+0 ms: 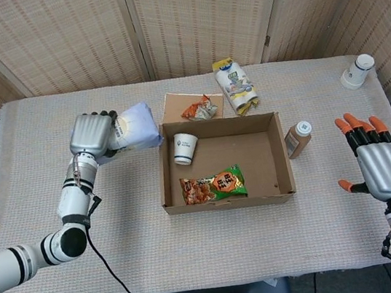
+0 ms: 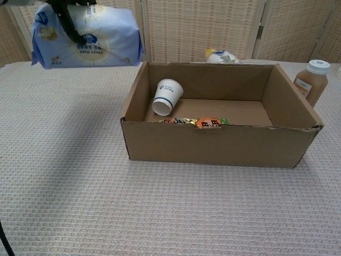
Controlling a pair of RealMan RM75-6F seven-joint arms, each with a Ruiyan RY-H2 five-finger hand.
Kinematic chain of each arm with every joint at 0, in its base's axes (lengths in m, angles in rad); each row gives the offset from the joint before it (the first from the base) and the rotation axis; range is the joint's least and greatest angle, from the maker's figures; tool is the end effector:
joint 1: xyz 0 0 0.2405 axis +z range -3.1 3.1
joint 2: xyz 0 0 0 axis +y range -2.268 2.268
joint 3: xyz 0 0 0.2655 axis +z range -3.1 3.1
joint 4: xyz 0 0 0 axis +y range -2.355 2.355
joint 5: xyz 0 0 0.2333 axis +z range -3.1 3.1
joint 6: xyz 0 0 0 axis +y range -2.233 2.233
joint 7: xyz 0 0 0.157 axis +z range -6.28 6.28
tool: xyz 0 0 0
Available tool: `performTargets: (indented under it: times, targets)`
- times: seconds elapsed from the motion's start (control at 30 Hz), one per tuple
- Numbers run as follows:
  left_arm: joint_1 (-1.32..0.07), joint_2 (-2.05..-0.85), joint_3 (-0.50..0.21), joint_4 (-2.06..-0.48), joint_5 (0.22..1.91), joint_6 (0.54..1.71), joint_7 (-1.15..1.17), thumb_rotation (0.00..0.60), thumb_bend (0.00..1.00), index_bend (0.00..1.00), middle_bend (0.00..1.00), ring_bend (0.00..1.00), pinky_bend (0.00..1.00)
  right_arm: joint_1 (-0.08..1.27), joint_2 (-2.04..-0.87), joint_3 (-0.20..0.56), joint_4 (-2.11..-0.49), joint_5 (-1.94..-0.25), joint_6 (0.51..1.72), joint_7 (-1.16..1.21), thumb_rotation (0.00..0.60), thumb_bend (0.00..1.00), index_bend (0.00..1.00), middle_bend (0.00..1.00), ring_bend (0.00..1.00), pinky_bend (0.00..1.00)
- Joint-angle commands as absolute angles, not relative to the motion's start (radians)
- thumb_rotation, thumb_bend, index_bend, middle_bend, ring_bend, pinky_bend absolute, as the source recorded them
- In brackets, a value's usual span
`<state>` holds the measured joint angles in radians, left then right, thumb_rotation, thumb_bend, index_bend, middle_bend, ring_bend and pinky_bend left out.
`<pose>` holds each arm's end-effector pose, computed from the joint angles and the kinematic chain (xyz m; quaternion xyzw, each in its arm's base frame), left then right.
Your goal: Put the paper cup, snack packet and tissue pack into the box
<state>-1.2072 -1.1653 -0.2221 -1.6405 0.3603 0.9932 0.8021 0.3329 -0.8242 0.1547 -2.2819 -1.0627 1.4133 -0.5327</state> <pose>-0.0534 0.4698 0.1013 -0.7138 -0.2871 -0.2838 0.5723 -0.1927 -0.2482 0.1832 0.6091 -0.3850 0.3285 0.6107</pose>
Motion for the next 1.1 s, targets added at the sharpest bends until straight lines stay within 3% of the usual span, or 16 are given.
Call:
performTargets:
  times: [0.03, 0.23, 0.57, 0.67, 0.73, 0.83, 0.9, 1.0, 1.1]
  targets:
    - [-1.256, -1.111, -0.284, -1.712, 0.343, 0.999, 0.824, 0.6, 0.38, 0.59, 0.71, 0.61, 0.76, 0.332, -0.823, 0.154, -2.283, -1.066, 1.413, -0.531, 0.6, 0.04, 0.07, 0.0, 0.0, 0.0]
    - [-1.343, -1.121, -0.395, -1.776, 0.205, 0.999, 0.777, 0.6, 0.38, 0.59, 0.72, 0.62, 0.77, 0.331, -0.819, 0.154, -2.284, -1.068, 1.412, -0.525, 0.6, 0.04, 0.07, 0.0, 0.0, 0.0]
    - [-1.458, -1.397, -0.406, -1.72, 0.216, 1.139, 0.765, 0.6, 0.39, 0.6, 0.72, 0.62, 0.77, 0.326, -0.808, 0.158, -2.288, -1.076, 1.417, -0.508, 0.6, 0.04, 0.07, 0.0, 0.0, 0.0]
    - [-1.478, -1.468, -0.398, -1.691, 0.219, 1.16, 0.771, 0.6, 0.39, 0.54, 0.66, 0.58, 0.74, 0.325, -0.803, 0.159, -2.289, -1.072, 1.411, -0.501, 0.6, 0.04, 0.07, 0.0, 0.0, 0.0]
    - [-1.486, -1.501, -0.399, -1.679, 0.211, 1.16, 0.773, 0.6, 0.36, 0.41, 0.53, 0.46, 0.64, 0.325, -0.8, 0.159, -2.291, -1.076, 1.409, -0.495, 0.6, 0.04, 0.07, 0.0, 0.0, 0.0]
    - [-1.492, -1.525, -0.378, -1.659, 0.242, 1.152, 0.791, 0.6, 0.28, 0.08, 0.17, 0.15, 0.37, 0.322, -0.795, 0.159, -2.294, -1.083, 1.411, -0.489, 0.6, 0.04, 0.07, 0.0, 0.0, 0.0]
    - [-1.483, -1.521, -0.364, -1.657, 0.279, 1.128, 0.787, 0.6, 0.22, 0.0, 0.02, 0.01, 0.16, 0.32, -0.791, 0.16, -2.295, -1.085, 1.413, -0.485, 0.6, 0.04, 0.07, 0.0, 0.0, 0.0]
    - [-1.464, -1.508, -0.365, -1.661, 0.319, 1.11, 0.762, 0.6, 0.17, 0.0, 0.0, 0.0, 0.04, 0.318, -0.787, 0.161, -2.294, -1.086, 1.412, -0.479, 0.6, 0.04, 0.07, 0.0, 0.0, 0.0]
    - [-1.45, -1.486, -0.364, -1.67, 0.333, 1.105, 0.759, 0.6, 0.15, 0.0, 0.0, 0.0, 0.02, 0.319, -0.787, 0.16, -2.294, -1.086, 1.408, -0.479, 0.6, 0.04, 0.07, 0.0, 0.0, 0.0]
